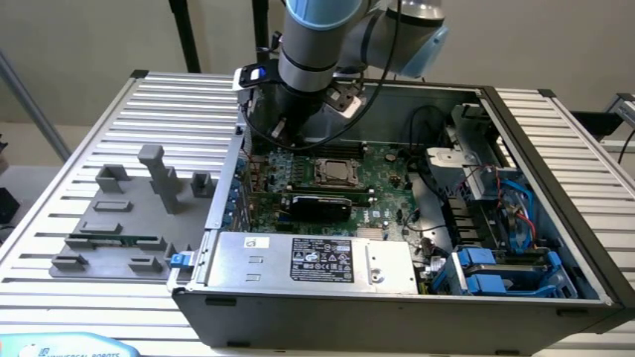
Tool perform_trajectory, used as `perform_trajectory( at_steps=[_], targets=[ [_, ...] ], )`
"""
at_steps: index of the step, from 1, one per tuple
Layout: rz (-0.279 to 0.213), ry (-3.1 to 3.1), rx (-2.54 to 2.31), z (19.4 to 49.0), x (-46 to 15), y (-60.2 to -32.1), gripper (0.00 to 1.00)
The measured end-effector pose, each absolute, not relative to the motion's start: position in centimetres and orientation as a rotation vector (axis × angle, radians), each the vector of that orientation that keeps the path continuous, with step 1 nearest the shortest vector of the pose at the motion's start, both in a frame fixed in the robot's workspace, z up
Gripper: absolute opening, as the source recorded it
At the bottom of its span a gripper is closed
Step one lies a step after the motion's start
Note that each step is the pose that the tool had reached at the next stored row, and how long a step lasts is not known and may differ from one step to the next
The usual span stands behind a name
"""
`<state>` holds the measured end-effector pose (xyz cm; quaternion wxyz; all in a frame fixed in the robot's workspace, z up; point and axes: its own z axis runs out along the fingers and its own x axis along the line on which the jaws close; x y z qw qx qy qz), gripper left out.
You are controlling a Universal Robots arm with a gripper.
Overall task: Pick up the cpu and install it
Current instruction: 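Install the first cpu locking lever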
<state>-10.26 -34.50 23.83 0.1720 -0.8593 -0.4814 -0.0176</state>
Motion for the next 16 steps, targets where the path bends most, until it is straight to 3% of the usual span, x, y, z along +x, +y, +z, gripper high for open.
perform_trajectory(
  at_steps=[16],
  targets=[
    [-0.137,-1.24,-2.43,23.89,-10.09,-34.5,0.11]
  ],
)
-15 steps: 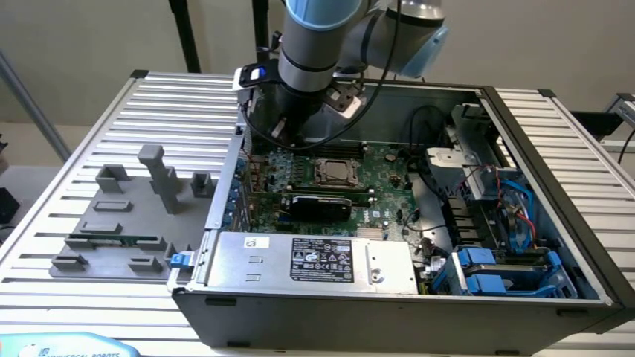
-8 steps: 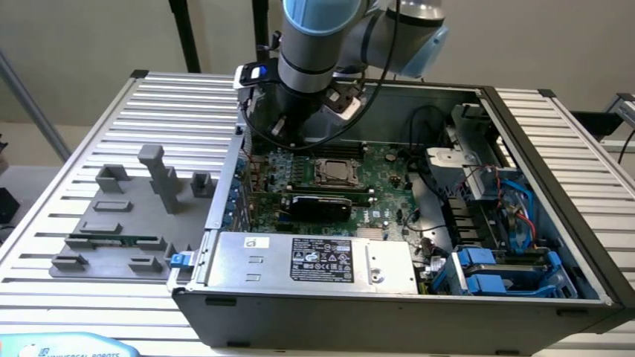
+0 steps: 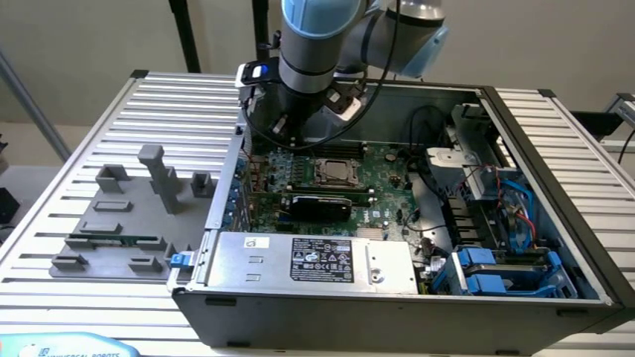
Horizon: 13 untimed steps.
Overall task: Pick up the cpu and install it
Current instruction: 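Install the first cpu locking lever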
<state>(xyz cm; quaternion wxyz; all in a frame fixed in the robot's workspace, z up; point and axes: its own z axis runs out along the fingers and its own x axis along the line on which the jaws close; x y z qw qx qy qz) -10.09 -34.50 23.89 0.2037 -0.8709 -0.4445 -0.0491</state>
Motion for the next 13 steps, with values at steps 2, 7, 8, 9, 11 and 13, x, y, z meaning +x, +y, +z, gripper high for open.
perform_trajectory(
  at_steps=[2,7,8,9,11,13],
  targets=[
    [-0.142,-1.234,-2.426,23.9,-9.9,-34.5,0.11],
    [-0.152,-1.224,-2.416,23.9,-8.7,-34.5,0.11],
    [-0.153,-1.224,-2.414,24.0,-8.3,-34.5,0.11],
    [-0.154,-1.223,-2.412,24.0,-7.9,-34.5,0.11],
    [-0.156,-1.222,-2.409,23.9,-7.0,-34.5,0.11],
    [-0.158,-1.221,-2.407,23.9,-6.1,-34.5,0.11]
  ],
)
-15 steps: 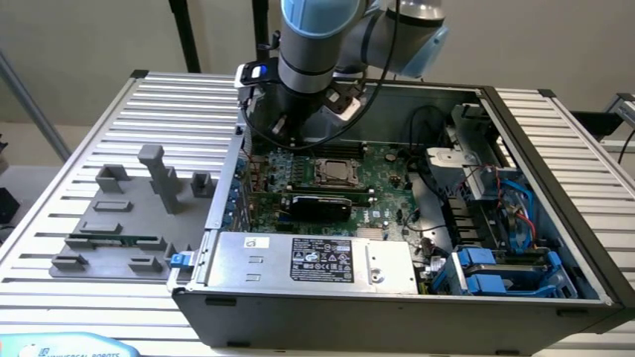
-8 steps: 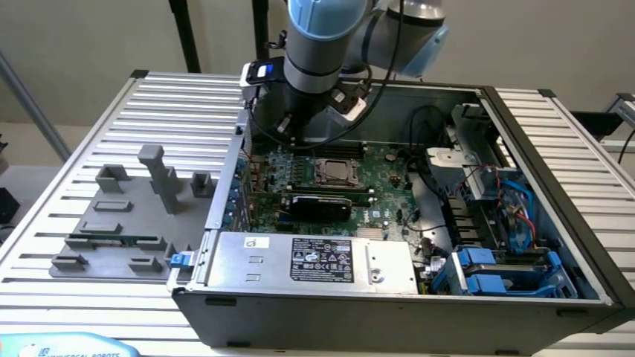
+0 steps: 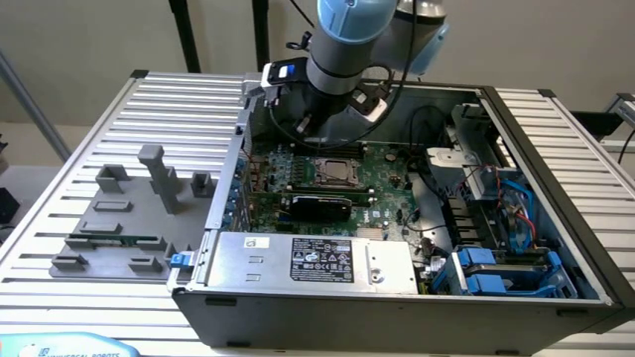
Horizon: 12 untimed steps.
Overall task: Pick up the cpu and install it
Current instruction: 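Install the first cpu locking lever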
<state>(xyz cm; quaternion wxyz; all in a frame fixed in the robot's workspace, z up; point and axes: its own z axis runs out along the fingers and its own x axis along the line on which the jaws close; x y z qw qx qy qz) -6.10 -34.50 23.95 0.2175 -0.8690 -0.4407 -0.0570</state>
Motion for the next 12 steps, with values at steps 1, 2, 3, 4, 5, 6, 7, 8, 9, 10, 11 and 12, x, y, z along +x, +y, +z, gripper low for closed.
perform_trajectory(
  at_steps=[1,2,3,4,5,6,7,8,9,10,11,12],
  targets=[
    [-0.159,-1.22,-2.406,23.9,-5.7,-34.5,0.11],
    [-0.159,-1.22,-2.405,23.9,-5.2,-34.5,0.11],
    [-0.158,-1.219,-2.405,23.9,-4.8,-34.5,0.11],
    [-0.156,-1.218,-2.404,23.9,-4.4,-34.5,0.11],
    [-0.155,-1.218,-2.403,23.9,-4.2,-34.6,0.11],
    [-0.155,-1.217,-2.403,23.8,-4.2,-34.6,0.11],
    [-0.151,-1.222,-2.402,23.3,-4.2,-34.6,0.11],
    [-0.145,-1.23,-2.4,23.0,-4.2,-34.7,0.11],
    [-0.141,-1.238,-2.398,22.8,-4.2,-34.7,0.11],
    [-0.135,-1.251,-2.396,22.7,-4.2,-34.7,0.11],
    [-0.133,-1.258,-2.394,22.6,-4.2,-34.7,0.11],
    [-0.131,-1.265,-2.392,22.6,-4.2,-34.7,0.11]
  ],
)
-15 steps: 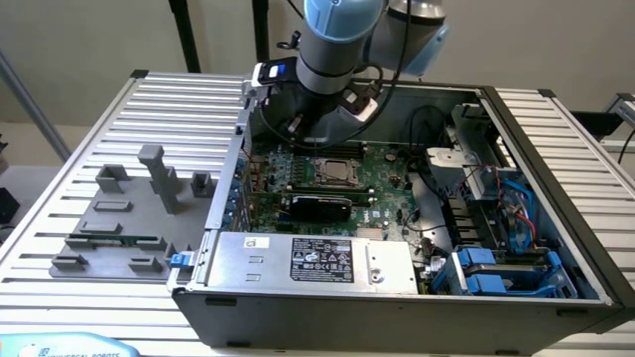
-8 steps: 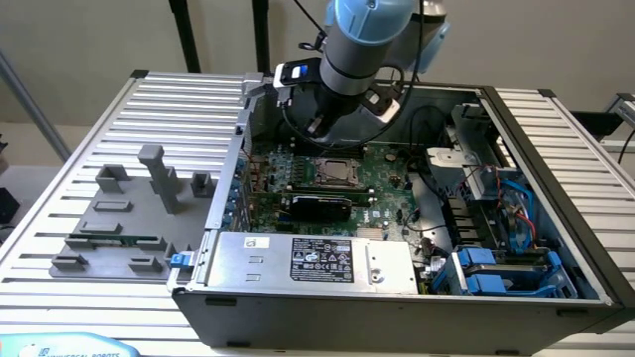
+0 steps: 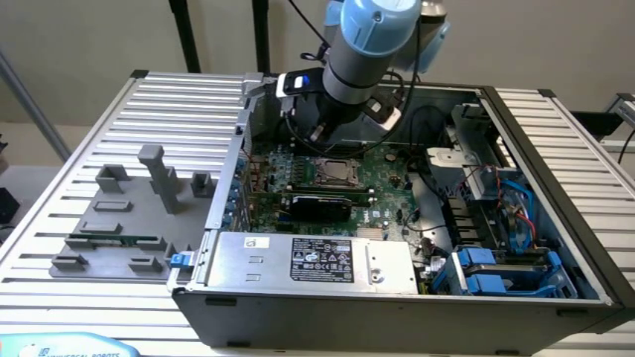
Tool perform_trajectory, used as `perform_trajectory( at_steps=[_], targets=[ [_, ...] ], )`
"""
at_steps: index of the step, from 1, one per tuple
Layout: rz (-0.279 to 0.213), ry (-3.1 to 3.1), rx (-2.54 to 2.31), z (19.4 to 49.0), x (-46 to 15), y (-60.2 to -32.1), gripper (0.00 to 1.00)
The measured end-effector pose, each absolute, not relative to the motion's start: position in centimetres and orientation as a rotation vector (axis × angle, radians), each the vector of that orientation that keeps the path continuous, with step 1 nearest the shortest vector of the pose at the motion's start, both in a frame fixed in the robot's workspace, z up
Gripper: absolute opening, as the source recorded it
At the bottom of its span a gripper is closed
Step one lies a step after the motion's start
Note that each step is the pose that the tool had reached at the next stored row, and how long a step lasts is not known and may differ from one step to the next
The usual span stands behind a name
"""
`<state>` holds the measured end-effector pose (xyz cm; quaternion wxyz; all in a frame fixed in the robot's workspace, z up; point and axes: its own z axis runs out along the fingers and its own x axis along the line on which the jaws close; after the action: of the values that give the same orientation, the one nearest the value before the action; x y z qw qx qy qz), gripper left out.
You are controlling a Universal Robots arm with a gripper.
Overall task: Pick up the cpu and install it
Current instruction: 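Install the first cpu locking lever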
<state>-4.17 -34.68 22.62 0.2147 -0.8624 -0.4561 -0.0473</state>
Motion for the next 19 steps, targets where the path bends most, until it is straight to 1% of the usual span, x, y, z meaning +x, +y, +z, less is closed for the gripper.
perform_trajectory(
  at_steps=[3,8,19],
  targets=[
    [-0.131,-1.291,-2.385,22.54,-4.17,-34.68,0.11],
    [-0.156,-1.327,-2.383,22.39,-4.24,-34.69,0.11],
    [-0.148,-1.376,-2.39,21.88,-4.48,-34.7,0.11]
  ],
)
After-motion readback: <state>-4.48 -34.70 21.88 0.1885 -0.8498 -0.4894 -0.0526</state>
